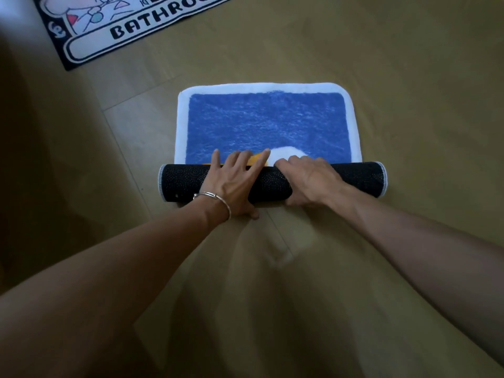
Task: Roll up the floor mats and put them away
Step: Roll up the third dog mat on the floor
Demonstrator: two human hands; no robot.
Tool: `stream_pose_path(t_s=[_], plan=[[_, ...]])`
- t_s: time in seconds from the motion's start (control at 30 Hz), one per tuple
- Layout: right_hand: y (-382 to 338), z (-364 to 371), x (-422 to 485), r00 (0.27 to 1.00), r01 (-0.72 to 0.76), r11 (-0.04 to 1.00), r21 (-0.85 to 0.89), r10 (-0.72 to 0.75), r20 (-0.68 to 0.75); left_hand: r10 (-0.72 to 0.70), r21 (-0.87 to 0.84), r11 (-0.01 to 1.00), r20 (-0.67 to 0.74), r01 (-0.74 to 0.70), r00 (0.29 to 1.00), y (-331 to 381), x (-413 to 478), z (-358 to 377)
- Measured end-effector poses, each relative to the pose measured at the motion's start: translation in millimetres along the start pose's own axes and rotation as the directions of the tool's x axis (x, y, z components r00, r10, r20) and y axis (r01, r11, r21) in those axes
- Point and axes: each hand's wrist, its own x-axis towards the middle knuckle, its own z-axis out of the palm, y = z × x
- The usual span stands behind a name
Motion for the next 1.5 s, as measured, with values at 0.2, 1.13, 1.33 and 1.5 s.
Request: stream_pose_path(t_s=[0.2, 1.13, 1.33, 1.5], plan=[[7, 11, -8, 0.989, 0.060, 0.989, -0.137, -0.078, -0.127, 0.009, -0.133, 0.991, 0.048, -0.003, 0.999, -2, 14, -12], [2, -17, -5, 0.983, 0.084, 0.990, 0.112, -0.101, 0.153, 0.000, -0.159, 0.987, 0.057, 0.009, 0.998, 7, 5, -9], [3, -7, -9, 0.993, 0.113, 0.991, -0.076, -0.110, 0.049, 0.035, -0.317, 0.946, 0.288, 0.061, 0.957, -3, 17, -21], [6, -22, -1, 0.987, 0.065, 0.991, 0.116, -0.081, 0.140, 0.073, -0.093, 0.993, 0.050, -0.068, 0.996, 4, 2, -15]])
